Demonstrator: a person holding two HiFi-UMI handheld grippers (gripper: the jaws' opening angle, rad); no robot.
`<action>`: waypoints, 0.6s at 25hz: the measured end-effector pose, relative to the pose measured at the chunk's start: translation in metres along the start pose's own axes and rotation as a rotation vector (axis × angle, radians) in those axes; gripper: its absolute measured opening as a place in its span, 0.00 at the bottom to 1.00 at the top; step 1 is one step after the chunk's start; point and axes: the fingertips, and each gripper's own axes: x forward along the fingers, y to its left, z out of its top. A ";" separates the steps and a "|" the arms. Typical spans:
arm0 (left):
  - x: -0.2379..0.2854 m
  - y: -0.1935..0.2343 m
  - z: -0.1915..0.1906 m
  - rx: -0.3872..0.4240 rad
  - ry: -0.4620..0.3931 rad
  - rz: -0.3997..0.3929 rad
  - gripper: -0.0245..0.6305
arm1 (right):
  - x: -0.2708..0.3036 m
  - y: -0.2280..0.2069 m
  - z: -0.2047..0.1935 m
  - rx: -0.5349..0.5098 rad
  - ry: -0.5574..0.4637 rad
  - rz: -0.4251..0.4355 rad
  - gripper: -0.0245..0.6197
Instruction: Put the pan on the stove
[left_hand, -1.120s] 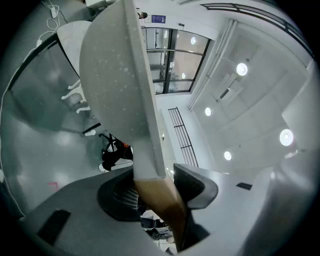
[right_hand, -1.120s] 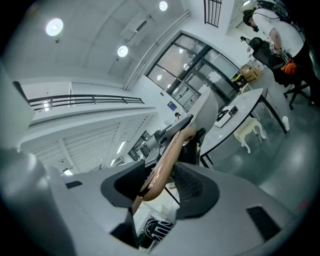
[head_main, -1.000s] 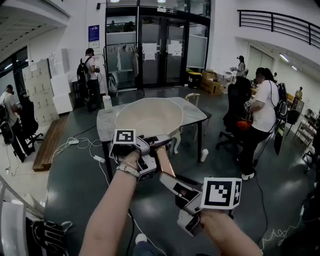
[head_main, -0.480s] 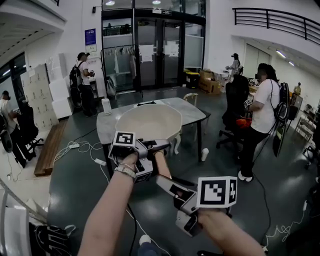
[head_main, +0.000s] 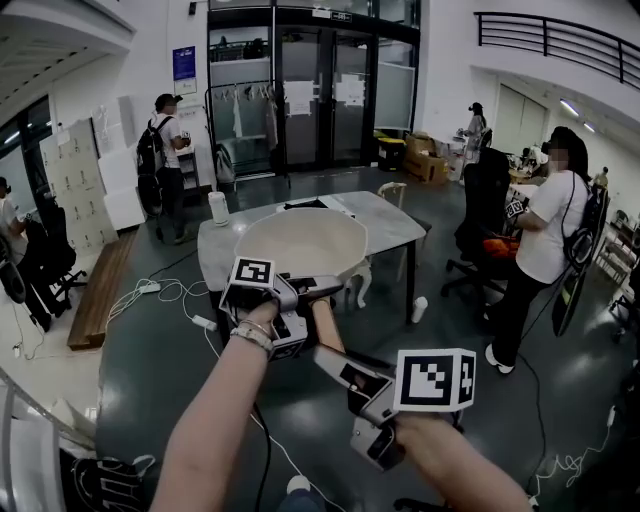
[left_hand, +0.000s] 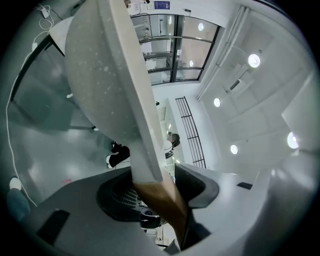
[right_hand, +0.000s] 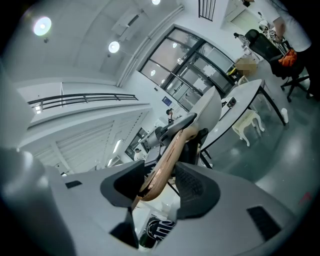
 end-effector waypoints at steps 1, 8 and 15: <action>-0.001 0.004 0.009 -0.006 0.004 -0.001 0.37 | 0.009 -0.002 0.003 0.003 0.000 -0.007 0.36; 0.004 0.024 0.059 -0.037 0.033 -0.005 0.37 | 0.058 -0.025 0.027 0.032 -0.005 -0.041 0.36; 0.004 0.039 0.113 -0.030 0.065 0.008 0.37 | 0.108 -0.041 0.050 0.049 -0.032 -0.046 0.36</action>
